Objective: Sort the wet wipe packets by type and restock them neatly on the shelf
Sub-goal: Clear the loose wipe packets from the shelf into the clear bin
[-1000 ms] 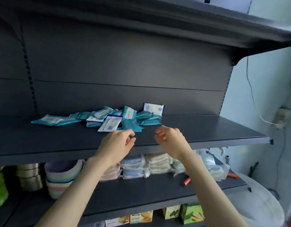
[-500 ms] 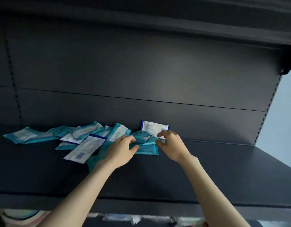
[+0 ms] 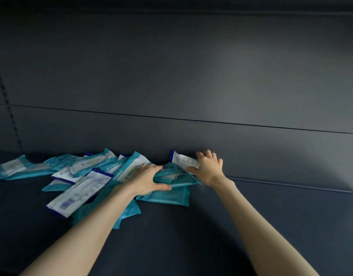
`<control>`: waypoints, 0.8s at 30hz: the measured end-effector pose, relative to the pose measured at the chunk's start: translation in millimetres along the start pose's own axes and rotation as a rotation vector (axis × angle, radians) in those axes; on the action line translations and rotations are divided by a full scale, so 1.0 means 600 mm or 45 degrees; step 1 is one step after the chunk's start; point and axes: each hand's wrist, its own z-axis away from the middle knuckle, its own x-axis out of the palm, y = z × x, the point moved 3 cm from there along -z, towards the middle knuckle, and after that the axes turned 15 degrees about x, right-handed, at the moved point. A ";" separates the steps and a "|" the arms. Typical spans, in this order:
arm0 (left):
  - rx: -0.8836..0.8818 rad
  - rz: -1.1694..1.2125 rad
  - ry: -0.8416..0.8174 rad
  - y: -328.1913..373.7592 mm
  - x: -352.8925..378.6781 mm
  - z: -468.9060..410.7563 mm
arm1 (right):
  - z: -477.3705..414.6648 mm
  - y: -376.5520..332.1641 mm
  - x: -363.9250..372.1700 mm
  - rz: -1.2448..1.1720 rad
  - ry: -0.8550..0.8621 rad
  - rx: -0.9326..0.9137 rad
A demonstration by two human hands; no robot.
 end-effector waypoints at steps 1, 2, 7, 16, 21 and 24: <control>0.024 0.005 0.031 -0.001 0.000 -0.002 | -0.002 -0.001 0.004 0.047 0.015 -0.008; 0.046 0.015 0.066 -0.001 -0.001 -0.003 | -0.003 -0.001 0.006 0.070 0.024 -0.018; 0.085 0.100 0.231 0.003 0.004 0.002 | 0.003 0.019 0.008 -0.333 -0.160 0.075; 0.152 0.236 0.385 0.023 0.007 0.012 | 0.023 0.031 0.024 -0.855 -0.532 0.135; 0.055 0.201 0.604 0.023 0.000 0.018 | 0.021 0.049 0.021 -0.963 -0.627 0.152; -0.064 0.228 0.761 0.032 -0.012 0.023 | 0.023 0.052 0.010 -1.013 -0.534 0.186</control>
